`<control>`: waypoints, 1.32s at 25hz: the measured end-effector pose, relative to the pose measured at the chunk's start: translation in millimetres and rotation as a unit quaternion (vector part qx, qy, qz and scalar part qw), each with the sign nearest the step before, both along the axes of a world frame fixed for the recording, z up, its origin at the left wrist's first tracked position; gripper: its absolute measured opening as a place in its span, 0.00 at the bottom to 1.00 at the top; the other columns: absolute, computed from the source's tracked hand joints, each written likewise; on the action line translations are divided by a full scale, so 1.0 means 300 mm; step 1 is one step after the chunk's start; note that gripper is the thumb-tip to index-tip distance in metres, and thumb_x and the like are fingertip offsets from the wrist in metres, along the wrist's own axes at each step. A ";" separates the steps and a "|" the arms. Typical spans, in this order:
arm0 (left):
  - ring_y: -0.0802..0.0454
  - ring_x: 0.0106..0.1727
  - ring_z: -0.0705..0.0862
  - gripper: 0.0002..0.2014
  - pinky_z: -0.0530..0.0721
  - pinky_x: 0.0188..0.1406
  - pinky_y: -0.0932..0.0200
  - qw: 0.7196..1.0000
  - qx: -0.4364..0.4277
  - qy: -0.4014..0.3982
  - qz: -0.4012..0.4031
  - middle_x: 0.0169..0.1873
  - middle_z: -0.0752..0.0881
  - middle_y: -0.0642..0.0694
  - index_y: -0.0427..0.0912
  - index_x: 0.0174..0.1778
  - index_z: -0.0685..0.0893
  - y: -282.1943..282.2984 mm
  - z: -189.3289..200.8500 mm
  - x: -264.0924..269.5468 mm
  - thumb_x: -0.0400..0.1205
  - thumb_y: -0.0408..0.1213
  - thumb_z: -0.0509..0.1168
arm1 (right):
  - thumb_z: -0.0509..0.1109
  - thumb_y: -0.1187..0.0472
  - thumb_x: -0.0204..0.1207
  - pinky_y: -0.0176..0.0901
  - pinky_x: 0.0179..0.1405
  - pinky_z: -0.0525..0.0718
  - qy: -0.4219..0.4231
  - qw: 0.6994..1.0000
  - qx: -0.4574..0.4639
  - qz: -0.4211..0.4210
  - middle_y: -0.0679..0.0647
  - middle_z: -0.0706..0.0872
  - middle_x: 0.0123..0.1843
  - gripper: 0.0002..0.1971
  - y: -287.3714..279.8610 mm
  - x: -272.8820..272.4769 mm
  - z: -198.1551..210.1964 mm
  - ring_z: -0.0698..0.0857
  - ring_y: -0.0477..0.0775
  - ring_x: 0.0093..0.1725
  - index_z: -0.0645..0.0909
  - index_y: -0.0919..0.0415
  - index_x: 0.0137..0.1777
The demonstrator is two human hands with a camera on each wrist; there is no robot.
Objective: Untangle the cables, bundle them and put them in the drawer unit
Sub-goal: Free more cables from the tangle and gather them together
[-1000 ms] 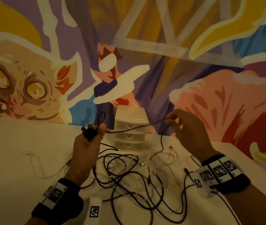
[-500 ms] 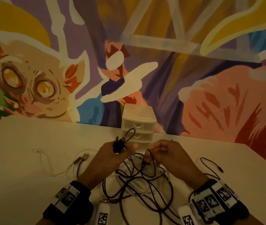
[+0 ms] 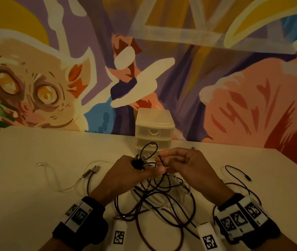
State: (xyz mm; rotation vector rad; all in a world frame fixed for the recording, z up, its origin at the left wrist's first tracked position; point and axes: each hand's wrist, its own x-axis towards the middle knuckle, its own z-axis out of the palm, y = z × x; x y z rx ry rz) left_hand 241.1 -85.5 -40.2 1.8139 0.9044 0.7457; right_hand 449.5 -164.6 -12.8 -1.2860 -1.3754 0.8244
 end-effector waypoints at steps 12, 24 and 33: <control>0.58 0.33 0.84 0.11 0.81 0.40 0.66 0.988 -0.011 -0.155 0.007 0.30 0.86 0.49 0.30 0.49 0.90 -0.009 0.004 0.003 0.85 0.37 0.76 | 0.83 0.53 0.78 0.32 0.71 0.83 -0.242 0.965 -0.037 0.098 0.39 0.79 0.72 0.23 0.002 0.033 -0.101 0.82 0.39 0.72 0.84 0.40 0.71; 0.60 0.24 0.62 0.15 0.58 0.19 0.66 0.927 -0.037 -0.362 0.092 0.33 0.66 0.44 0.45 0.34 0.88 0.108 0.038 -0.120 0.88 0.33 0.70 | 0.68 0.52 0.91 0.39 0.49 0.83 -0.386 0.919 0.039 -0.065 0.42 0.92 0.46 0.07 -0.039 0.356 0.162 0.89 0.42 0.47 0.85 0.45 0.52; 0.51 0.28 0.68 0.24 0.71 0.32 0.54 0.965 0.066 -0.168 0.192 0.37 0.92 0.55 0.53 0.54 0.96 0.073 0.031 -0.131 0.84 0.67 0.66 | 0.71 0.49 0.88 0.52 0.71 0.83 -0.580 0.768 -0.249 -0.112 0.49 0.93 0.66 0.08 -0.212 0.743 0.307 0.89 0.48 0.67 0.89 0.45 0.62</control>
